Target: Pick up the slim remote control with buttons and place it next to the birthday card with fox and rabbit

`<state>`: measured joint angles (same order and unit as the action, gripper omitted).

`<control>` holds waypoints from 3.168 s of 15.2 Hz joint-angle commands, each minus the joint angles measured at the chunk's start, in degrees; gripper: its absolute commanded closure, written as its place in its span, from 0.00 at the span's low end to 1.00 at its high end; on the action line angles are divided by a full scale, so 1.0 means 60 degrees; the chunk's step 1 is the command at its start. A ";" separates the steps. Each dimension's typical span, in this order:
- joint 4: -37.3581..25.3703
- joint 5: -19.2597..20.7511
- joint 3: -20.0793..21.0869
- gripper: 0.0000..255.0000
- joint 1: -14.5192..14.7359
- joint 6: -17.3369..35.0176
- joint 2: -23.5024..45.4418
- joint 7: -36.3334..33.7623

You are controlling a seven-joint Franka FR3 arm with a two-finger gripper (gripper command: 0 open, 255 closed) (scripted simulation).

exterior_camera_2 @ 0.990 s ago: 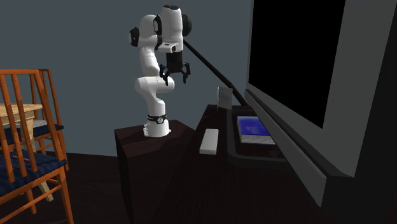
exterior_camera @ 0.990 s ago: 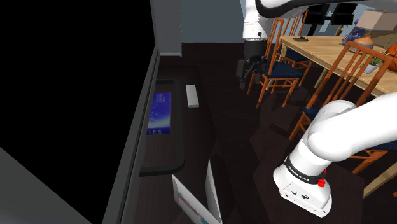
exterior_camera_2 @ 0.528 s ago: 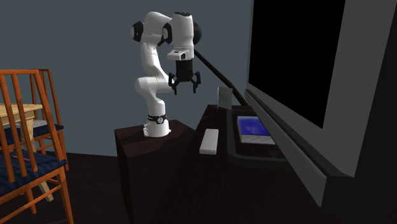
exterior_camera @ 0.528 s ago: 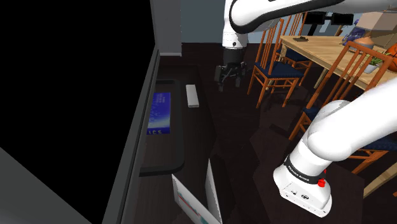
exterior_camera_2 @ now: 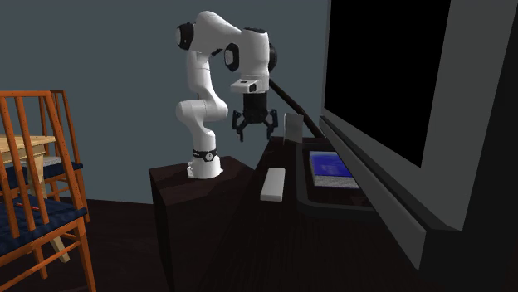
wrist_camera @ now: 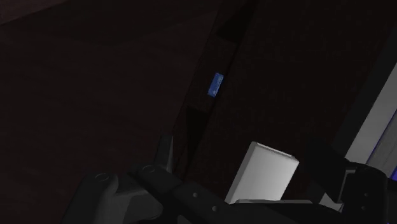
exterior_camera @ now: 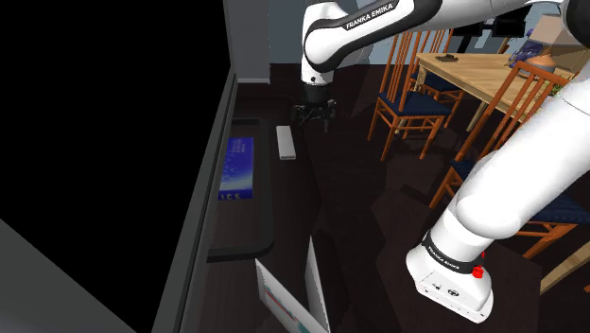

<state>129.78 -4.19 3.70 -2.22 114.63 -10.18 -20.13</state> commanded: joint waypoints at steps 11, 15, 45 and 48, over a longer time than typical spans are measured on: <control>-0.3358 0.1090 -0.0055 0.00 -0.0020 0.1443 0.3995 -0.2010; -0.3145 0.1114 -0.0073 0.00 -0.0013 0.1894 0.4233 -0.2026; -0.3380 0.1084 -0.0067 1.00 -0.0021 0.1395 0.3969 -0.1993; -0.3565 0.1066 -0.0062 1.00 -0.0024 0.1052 0.3809 -0.1976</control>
<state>108.74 2.23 3.31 -2.38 121.61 13.01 -31.98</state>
